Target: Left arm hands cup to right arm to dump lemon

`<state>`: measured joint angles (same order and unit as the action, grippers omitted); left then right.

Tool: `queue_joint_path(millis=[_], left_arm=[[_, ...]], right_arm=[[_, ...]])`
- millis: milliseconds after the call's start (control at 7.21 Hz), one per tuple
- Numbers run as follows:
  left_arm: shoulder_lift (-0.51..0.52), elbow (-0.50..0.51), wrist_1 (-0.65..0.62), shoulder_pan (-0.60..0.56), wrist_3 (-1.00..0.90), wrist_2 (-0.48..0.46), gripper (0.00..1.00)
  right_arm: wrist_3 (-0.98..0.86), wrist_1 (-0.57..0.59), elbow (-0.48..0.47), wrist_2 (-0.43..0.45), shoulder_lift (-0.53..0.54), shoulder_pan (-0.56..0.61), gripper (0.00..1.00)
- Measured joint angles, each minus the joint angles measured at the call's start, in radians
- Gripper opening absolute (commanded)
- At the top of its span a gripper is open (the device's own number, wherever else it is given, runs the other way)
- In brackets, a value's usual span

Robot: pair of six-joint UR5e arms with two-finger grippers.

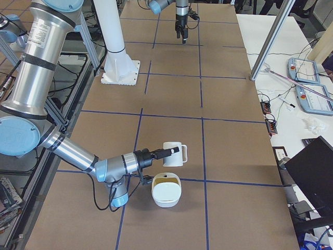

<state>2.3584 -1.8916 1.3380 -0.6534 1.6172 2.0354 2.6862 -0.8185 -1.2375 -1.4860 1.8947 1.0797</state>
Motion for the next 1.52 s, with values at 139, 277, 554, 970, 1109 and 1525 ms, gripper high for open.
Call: queue_joint_path(millis=[139,277,554,970,1109,1525], left_arm=[[0.000,-0.005,0.000,-0.001,0.001,0.000,1.00],[0.000,-0.011,0.000,-0.001,0.001,0.000,1.00],[-0.001,-0.018,0.000,-0.001,0.001,0.000,1.00],[-0.001,-0.021,0.000,-0.003,0.001,0.000,1.00],[-0.001,-0.022,0.000,-0.004,0.002,0.000,1.00],[0.002,-0.025,0.000,-0.005,0.002,-0.003,1.00]], right_arm=[[-0.068,0.084,-0.058,-0.002,0.001,0.000,0.03],[-0.152,0.193,-0.133,-0.005,0.000,-0.002,0.03],[-0.317,0.490,-0.343,-0.013,-0.002,-0.031,0.04],[-0.408,0.960,-0.628,0.015,-0.097,-0.140,0.00],[-0.446,1.042,-0.652,0.059,-0.151,-0.202,0.00],[-0.796,1.298,-0.645,0.543,-0.353,-0.577,0.00]])
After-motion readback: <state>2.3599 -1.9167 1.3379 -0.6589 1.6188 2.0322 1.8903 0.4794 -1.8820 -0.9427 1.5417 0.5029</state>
